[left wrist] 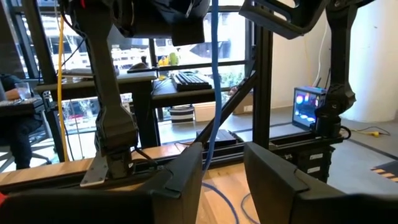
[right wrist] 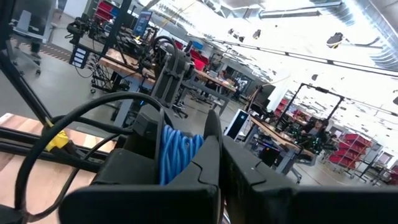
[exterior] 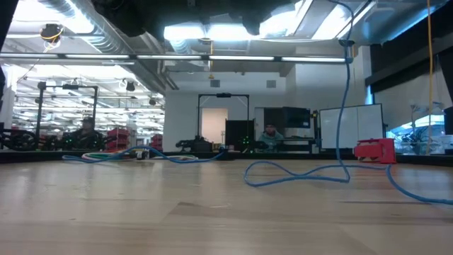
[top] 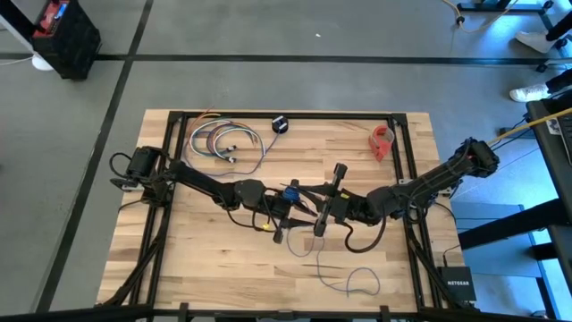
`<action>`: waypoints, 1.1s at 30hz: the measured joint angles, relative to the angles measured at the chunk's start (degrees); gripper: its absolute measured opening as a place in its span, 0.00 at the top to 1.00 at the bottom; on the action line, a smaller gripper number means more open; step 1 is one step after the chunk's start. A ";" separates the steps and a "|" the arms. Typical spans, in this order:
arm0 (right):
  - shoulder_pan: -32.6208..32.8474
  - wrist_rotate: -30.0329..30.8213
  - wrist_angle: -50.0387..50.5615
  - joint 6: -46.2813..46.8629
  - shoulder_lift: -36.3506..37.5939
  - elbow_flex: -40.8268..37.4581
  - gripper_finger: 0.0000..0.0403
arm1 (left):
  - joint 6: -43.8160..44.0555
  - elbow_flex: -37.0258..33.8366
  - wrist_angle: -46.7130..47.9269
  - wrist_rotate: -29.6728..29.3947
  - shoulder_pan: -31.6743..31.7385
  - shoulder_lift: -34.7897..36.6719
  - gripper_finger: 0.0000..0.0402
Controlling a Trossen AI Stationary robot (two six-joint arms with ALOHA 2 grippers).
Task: Coil cords
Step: Coil the blue wire onto the black spool
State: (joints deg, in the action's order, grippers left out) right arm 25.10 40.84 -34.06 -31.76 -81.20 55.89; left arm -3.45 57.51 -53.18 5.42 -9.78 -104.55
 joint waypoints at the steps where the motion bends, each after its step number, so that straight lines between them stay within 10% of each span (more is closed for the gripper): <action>1: 0.00 0.02 -0.27 -0.02 -0.10 -0.01 0.98 | 0.01 0.00 -0.02 0.01 -0.01 0.01 0.73; 11: 0.00 0.07 -1.75 -0.26 -0.38 -0.04 0.98 | -1.19 0.01 0.52 -0.44 0.02 0.09 0.93; 21: 1.14 0.80 -1.63 -1.57 -0.14 -0.17 0.98 | -8.32 0.13 7.09 -14.13 0.43 0.49 0.99; 33: 11.36 24.33 3.61 -7.46 1.79 -0.23 0.98 | -15.68 0.24 24.39 -25.30 1.42 6.89 0.99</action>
State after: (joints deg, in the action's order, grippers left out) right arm 36.46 65.17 -30.45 -39.21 -79.42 55.66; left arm -19.13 57.74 -28.78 -19.89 -8.36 -97.67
